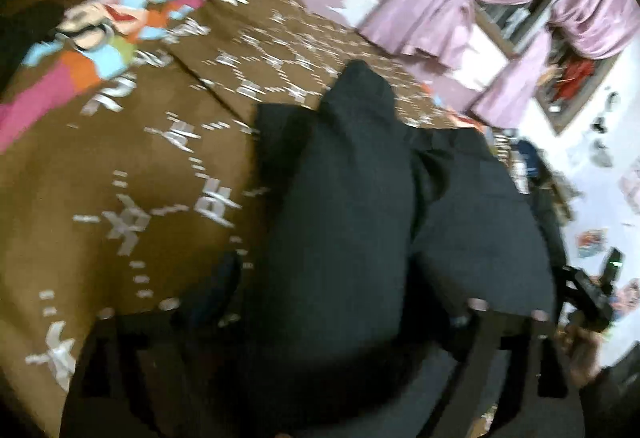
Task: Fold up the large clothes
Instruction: 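Release the jacket and pull both grippers back from it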
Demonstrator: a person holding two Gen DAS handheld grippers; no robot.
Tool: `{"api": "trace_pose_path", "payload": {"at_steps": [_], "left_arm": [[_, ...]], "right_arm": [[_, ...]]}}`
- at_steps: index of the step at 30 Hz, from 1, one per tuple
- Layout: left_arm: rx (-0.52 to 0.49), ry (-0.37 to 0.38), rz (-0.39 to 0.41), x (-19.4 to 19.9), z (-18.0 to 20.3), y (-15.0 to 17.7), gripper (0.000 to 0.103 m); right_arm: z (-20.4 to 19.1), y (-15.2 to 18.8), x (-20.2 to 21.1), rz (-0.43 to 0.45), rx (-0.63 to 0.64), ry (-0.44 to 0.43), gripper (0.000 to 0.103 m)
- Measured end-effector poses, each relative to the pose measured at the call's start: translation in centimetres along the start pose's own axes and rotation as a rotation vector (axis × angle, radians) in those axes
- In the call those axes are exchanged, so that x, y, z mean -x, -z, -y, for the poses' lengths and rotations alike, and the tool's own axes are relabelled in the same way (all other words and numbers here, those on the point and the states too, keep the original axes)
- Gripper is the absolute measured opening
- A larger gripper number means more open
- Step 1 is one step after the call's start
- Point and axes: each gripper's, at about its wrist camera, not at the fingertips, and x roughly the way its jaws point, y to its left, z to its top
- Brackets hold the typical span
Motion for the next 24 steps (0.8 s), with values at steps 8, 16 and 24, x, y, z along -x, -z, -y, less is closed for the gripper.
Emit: {"api": "trace_pose_path", "payload": {"at_steps": [8,16,24], "left_arm": [[-0.169,-0.242,0.195,4.1,4.2,1.8,0.101],[-0.299,-0.235,0.252,7.8,9.6,3.6,0.101],[-0.307,-0.190,0.285,13.1,13.8,4.7,0.101]], "right_arm": [[-2.3,1.3,3.8,0.100,0.084,0.036,0.097],[-5.5,2.2,9.2,0.180,0.154,-0.008,0.097],[-7.1,3.2,15.4,0.226,0.137,-0.058,0.100]]}}
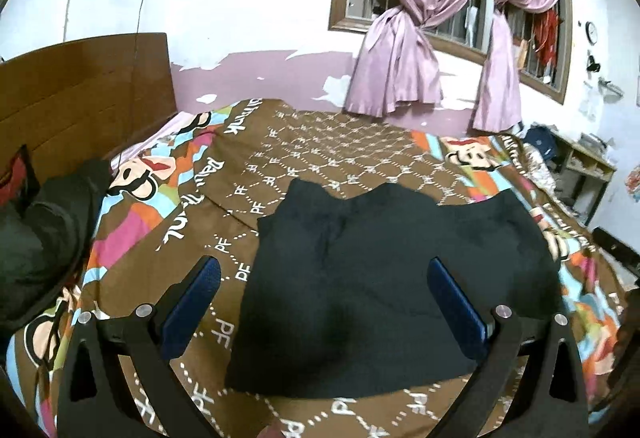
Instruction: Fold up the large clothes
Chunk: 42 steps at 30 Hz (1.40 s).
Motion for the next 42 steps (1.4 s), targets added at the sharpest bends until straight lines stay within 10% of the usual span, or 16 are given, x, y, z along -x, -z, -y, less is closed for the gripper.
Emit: {"api": "trace_pose_path", "payload": {"at_steps": [18,42], "left_arm": [[-0.121,0.057,0.109,11.8,4.4,-3.0,0.101],[-0.071,0.087,0.128,16.8,4.9,7.3,0.101]], "right_arm": [[-4.5,-2.4,11.8,-0.123,0.137,-0.101,0.100],[-7.0,6.5,18.0,0.020,0.140,-0.190,0.101]]}}
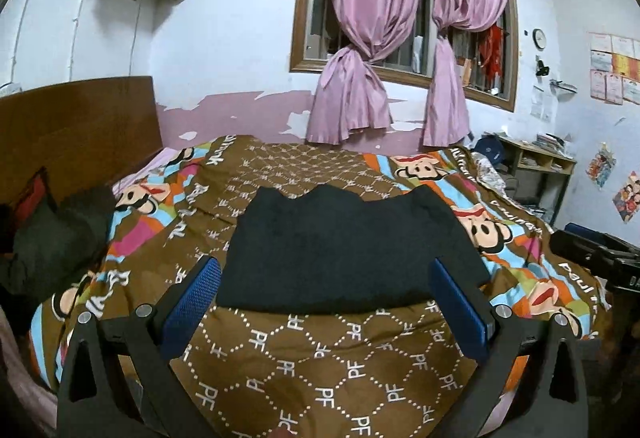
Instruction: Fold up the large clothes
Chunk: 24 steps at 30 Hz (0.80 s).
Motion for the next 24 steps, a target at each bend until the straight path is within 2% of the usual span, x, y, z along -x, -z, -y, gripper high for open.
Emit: {"api": "trace_pose_path", "payload": {"at_steps": [7,11,20,24], "left_arm": [[0.023,-0.012,0.015,0.2,-0.9,2.3,0.101],[0.014,-0.024,0.024,0.1,-1.1,4.1,0.101],[0.052,-0.015,-0.039,-0.9,-1.1,8.2,0.101],[-0.005,-0.051,-0.048,-1.5,-0.3,8.8,0.101]], "right_arm": [[-1.7,2.4,0.4,0.045,0.078,0.028,0.102],[-2.1,5.0,0.1,0.063,0.060,0.031,0.103],[-1.9,8.9,-1.9,0.040,0.047,0.031,0.103],[-1.7,9.8,-2.4,0.021,0.056,0.022,0.103]]}}
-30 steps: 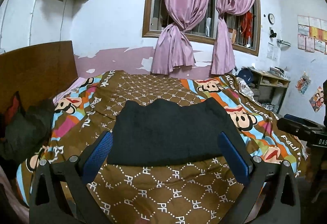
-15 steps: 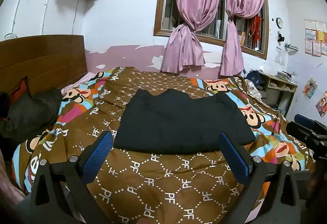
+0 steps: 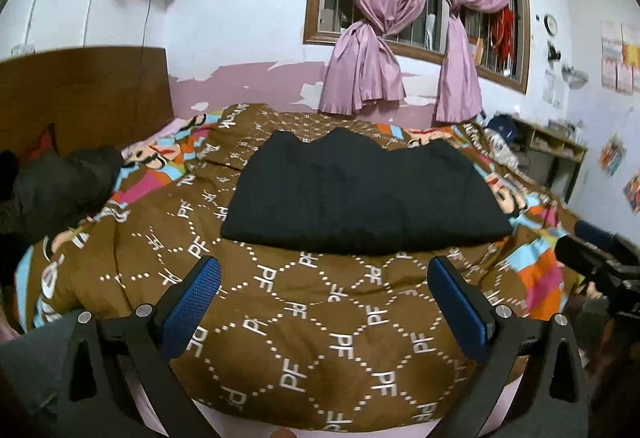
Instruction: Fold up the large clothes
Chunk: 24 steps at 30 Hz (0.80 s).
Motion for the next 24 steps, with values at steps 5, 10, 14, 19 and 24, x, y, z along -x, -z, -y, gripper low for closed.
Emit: {"api": "trace_pose_path", "payload": {"at_steps": [5,10,14,19,24], "left_arm": [[-0.027,-0.019,-0.026,-0.9,0.2,1.1,0.101],[-0.041,-0.011,-0.049,-1.4,0.6,1.7,0.101],[-0.045,-0.008,-0.050,-1.5,0.5,1.9,0.101],[-0.042,-0.008,-0.055,-1.6,0.3,2.0,0.101],[-0.037,-0.005,-0.061,-1.7,0.2,2.1,0.101]], "right_arm": [[0.5,1.2,-1.2,-0.065,-0.018,-0.011,0.103],[0.3,1.5,-1.6,-0.081,-0.017,-0.011,0.103],[0.3,1.7,-1.8,-0.088,-0.019,-0.007,0.103],[0.7,2.1,-2.2,-0.105,-0.025,0.016,0.103],[1.0,2.4,-2.6,-0.125,-0.026,0.045,0.103]]}}
